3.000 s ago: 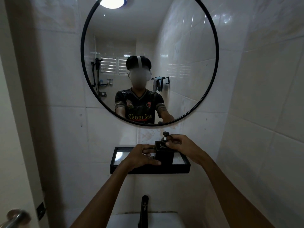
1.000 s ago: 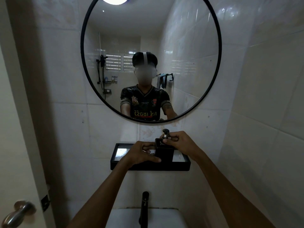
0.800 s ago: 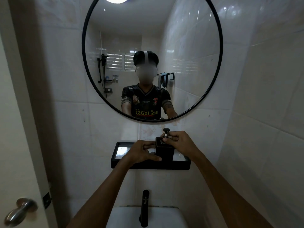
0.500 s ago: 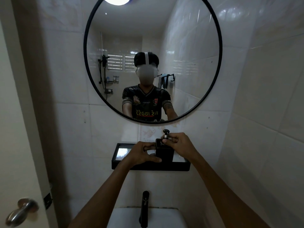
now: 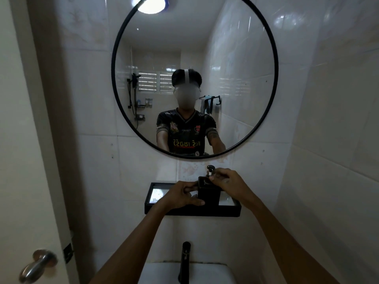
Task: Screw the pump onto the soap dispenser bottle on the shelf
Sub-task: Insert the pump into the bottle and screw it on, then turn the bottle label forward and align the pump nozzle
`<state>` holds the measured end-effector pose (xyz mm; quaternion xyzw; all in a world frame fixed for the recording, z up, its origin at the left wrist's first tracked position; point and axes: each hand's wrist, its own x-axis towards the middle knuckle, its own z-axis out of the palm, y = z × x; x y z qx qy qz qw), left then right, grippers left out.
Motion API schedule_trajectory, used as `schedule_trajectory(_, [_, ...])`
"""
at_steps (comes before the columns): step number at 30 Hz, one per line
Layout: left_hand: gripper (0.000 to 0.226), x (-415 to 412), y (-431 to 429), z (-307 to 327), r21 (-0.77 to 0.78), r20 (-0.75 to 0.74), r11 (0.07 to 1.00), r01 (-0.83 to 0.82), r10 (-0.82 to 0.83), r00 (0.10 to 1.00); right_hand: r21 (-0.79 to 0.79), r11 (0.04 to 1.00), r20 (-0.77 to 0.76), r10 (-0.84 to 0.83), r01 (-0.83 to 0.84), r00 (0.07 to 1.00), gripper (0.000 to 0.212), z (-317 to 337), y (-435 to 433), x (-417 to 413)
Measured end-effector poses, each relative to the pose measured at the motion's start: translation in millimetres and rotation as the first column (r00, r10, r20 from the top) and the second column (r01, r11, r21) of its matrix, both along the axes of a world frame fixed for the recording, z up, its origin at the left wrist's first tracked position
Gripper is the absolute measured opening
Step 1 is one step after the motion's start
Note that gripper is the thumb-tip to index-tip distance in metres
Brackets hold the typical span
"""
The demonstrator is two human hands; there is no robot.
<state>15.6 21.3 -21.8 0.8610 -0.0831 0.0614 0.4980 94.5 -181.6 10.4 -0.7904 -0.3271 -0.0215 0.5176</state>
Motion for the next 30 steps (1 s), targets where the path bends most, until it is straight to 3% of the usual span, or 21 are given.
schedule_trajectory(5, [0.056,2.1,5.0,1.1,0.053,0.034,0.999,-0.009,0.007,0.999,-0.022,1.000,-0.090,0.019,-0.021,0.996,0.030,0.3,-8.0,6.9])
schedule_trajectory(13, [0.048,4.9,10.3,-8.5,-0.083,0.037,0.975,-0.205,0.209,0.977,-0.033,0.998,-0.237,0.046,-0.056,0.970,0.027,-5.9,-10.8,19.3])
schedule_trajectory(21, [0.074,2.9,-12.8,-6.9,0.055,0.116,0.964,-0.261,0.254,0.960,-0.143,0.930,-0.329,0.277,-0.338,0.903,0.056,10.5,-23.2,25.2])
schedule_trajectory(30, [0.062,3.1,-3.2,11.1,-0.033,-0.037,0.987,-0.156,0.155,0.987,-0.204,0.909,-0.285,0.300,-0.364,0.910,0.060,8.3,-25.9,32.1])
